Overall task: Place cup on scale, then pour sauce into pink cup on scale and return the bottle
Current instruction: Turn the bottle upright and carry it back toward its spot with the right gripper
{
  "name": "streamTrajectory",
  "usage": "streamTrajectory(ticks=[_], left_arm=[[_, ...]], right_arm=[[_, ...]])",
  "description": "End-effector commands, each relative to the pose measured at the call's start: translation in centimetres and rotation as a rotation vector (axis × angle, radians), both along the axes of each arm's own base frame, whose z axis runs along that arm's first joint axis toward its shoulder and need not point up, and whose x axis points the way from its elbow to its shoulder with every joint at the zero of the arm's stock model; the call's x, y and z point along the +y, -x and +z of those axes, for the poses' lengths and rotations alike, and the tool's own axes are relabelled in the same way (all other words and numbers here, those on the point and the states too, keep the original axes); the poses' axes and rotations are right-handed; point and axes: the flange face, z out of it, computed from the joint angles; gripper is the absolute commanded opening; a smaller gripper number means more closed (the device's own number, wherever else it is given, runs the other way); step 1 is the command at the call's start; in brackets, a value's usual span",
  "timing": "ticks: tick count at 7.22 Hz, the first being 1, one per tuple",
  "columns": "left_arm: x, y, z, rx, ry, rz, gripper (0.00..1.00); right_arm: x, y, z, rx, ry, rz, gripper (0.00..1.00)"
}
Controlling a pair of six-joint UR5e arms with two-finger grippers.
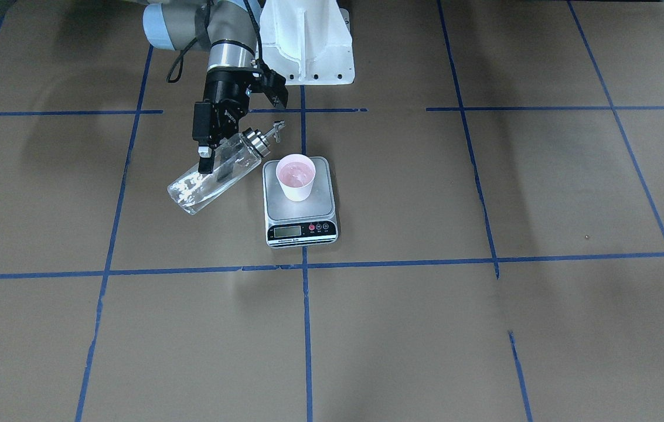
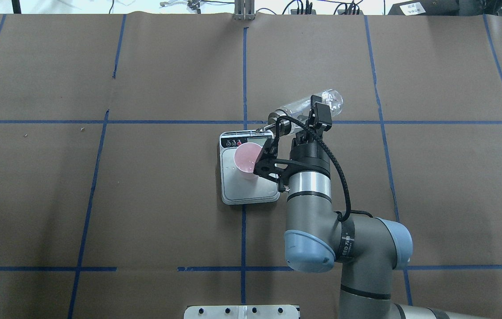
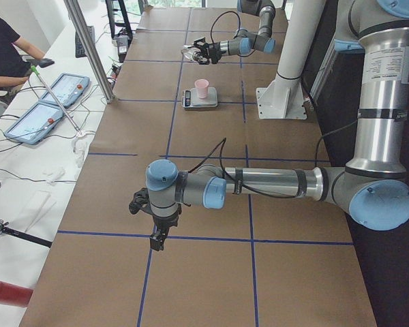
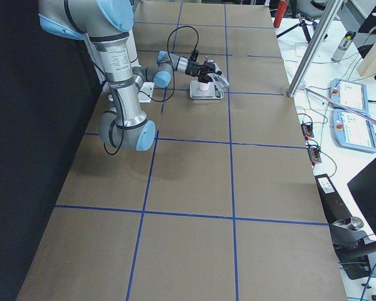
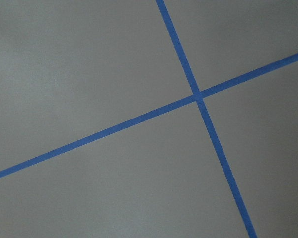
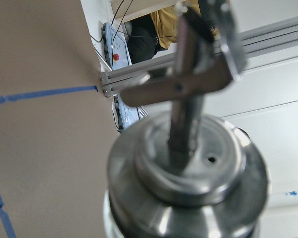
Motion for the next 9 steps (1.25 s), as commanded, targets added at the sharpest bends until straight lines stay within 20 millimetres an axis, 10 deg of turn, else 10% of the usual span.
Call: streamTrajectory(ticks=[1,4,9], left_arm=[[-0.1,0.1,-0.2,0.0,-0.003,-0.002,1.0],[-0.1,0.4,-0.8,-0.001,-0.017,-0.009,1.0],[-0.2,0.8,-2.5,-0.001,-0.045,-0.019,1.0]], right_arm=[[0.7,-3.1,-3.2,-0.34,0.079,-0.02,0.0],[-0.6,-4.9,-3.6,-0.684,0.193,0.038,0.0],[-9.6,-13.1,0.5,-0.999,0.448,0.204,0.0]])
